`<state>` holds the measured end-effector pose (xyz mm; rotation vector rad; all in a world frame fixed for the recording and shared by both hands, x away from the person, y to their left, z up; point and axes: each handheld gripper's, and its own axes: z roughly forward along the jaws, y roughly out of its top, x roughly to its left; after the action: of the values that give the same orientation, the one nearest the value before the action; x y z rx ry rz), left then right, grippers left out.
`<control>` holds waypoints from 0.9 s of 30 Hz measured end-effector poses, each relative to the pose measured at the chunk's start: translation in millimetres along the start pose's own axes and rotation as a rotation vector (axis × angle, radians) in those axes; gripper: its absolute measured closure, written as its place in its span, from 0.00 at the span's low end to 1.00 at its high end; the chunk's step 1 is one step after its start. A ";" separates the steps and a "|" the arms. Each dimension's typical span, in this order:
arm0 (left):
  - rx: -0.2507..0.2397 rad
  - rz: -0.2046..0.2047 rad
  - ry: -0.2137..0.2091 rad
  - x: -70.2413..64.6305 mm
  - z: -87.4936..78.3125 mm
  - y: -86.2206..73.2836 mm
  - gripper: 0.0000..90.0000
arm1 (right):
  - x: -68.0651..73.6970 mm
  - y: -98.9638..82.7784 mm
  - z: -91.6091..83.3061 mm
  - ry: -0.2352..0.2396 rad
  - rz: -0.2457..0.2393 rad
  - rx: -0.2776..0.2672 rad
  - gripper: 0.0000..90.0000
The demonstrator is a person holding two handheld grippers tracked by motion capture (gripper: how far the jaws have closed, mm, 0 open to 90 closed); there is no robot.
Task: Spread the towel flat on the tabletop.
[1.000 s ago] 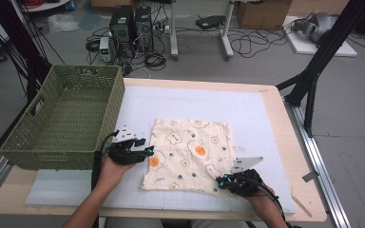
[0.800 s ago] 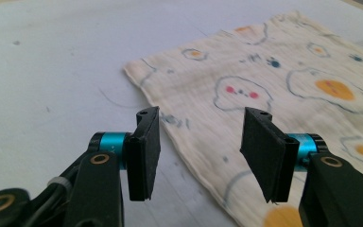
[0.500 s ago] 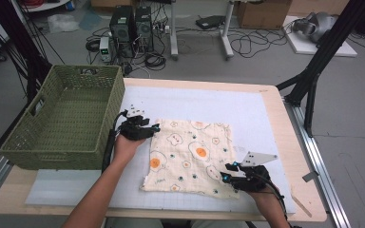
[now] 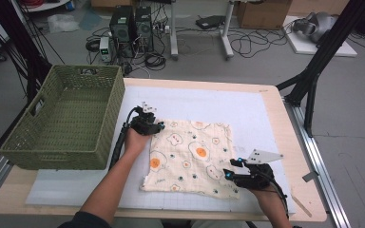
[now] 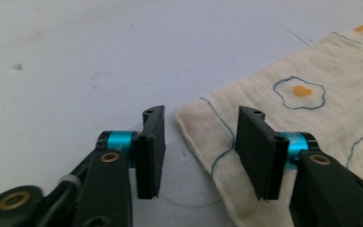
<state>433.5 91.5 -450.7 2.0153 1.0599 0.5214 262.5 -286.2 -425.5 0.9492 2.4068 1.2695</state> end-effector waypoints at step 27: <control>0.033 -0.090 -0.010 7.2 -11.1 -3.6 0.60 | -85.3 55.4 91.5 -0.326 0.133 0.101 0.59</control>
<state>428.6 103.7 -446.8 1.9870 1.1539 0.4484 396.2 -261.1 -440.3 1.2566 2.1991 0.9517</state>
